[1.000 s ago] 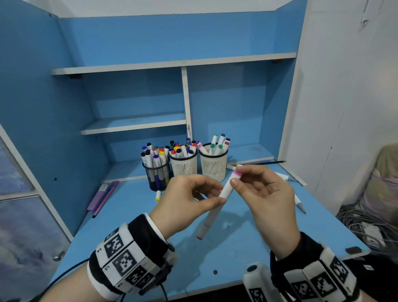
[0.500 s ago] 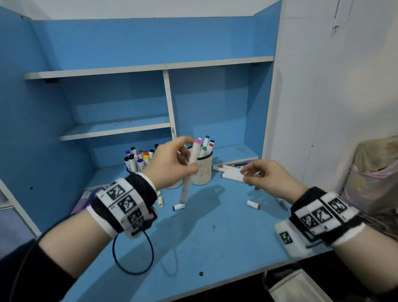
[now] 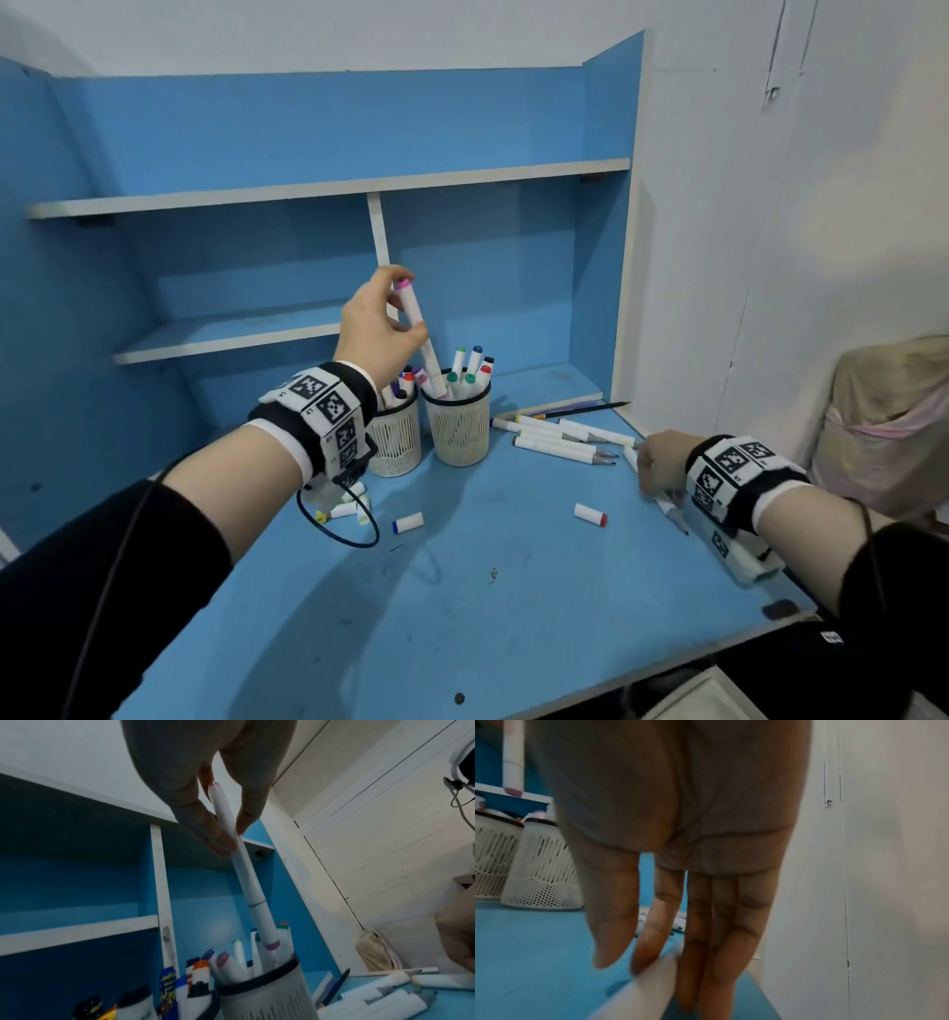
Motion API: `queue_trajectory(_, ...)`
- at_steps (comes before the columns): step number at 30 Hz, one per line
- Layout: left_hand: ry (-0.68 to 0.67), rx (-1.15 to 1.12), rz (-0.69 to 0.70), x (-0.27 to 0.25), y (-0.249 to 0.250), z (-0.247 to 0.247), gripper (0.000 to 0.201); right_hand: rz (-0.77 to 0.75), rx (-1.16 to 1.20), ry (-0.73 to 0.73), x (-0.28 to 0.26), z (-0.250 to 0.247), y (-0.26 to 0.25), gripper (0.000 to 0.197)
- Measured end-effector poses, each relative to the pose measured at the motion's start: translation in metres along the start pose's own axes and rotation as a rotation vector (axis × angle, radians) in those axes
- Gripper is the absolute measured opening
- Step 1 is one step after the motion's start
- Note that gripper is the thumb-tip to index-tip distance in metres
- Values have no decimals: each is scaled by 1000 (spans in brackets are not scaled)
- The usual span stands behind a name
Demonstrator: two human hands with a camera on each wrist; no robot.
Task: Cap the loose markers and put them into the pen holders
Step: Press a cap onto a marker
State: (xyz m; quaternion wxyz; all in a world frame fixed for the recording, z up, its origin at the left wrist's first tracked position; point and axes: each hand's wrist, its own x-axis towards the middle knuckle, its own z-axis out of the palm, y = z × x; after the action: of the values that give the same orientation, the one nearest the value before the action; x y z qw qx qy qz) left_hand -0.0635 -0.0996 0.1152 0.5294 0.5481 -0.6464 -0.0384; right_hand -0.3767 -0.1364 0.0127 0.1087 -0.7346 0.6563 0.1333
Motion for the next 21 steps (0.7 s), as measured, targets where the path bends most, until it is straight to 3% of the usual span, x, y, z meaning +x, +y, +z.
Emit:
queue_trajectory(3,0,6,0,4,-11,12,43,28,-58,-45,3,3,0,28)
queue_trajectory(7,25,-14,-36,8,-27,28,41,58,-56,-74,-1,2,3,31)
queue_trajectory(10,41,-22,-42,10,-38,37,41,99,138,-11,-1,0,9,66)
queue_trajectory(15,-4,41,-127,12,-53,54,32,-28,585,167,2,-1,14,42)
queue_trajectory(18,-52,72,-133,11,-56,62,34,-142,730,313,-7,-1,8,30)
queue_trajectory(21,-90,71,-136,9,-57,68,24,-237,858,362,-21,-1,-4,29)
